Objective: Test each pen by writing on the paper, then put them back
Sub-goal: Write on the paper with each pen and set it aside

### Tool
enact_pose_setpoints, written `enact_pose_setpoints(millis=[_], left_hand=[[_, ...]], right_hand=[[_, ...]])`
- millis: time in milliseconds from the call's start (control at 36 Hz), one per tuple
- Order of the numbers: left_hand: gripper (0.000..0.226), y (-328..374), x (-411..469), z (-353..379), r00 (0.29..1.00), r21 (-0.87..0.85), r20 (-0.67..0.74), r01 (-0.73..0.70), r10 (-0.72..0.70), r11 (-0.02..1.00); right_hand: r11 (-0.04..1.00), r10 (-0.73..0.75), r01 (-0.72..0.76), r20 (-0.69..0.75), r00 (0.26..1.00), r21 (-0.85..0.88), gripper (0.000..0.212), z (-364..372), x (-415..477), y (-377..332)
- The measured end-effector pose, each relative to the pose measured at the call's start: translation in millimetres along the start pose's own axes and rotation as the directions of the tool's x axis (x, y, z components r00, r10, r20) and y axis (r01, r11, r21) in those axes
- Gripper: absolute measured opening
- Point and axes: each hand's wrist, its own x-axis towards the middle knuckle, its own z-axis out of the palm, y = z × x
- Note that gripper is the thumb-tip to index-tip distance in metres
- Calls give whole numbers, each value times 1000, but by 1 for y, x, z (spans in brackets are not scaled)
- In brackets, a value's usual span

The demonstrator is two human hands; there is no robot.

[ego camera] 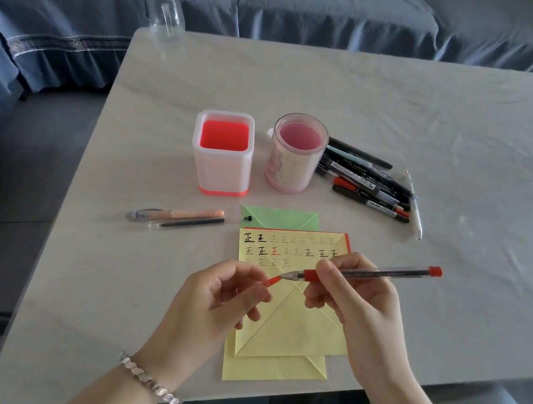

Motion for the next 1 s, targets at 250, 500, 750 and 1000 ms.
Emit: enact_pose_setpoints(millis=[250,500,750,1000], left_hand=[[12,1,-2,1,1000,110,19,-27,25,994],[9,10,0,6,995,150,100,-8,-7,989],[13,23,23,15,950,24,263,170,-170,985],[7,-12,31,6,985,525,66,-171,161,833]], right_hand=[[987,27,-13,84,996,-162,18,-1,-2,5],[991,21,-7,105,994,-135,7,-5,3,9],[984,-81,107,176,981,-143,36,-23,13,4],[870,124,-22,175,977,-493,3,-28,29,38]])
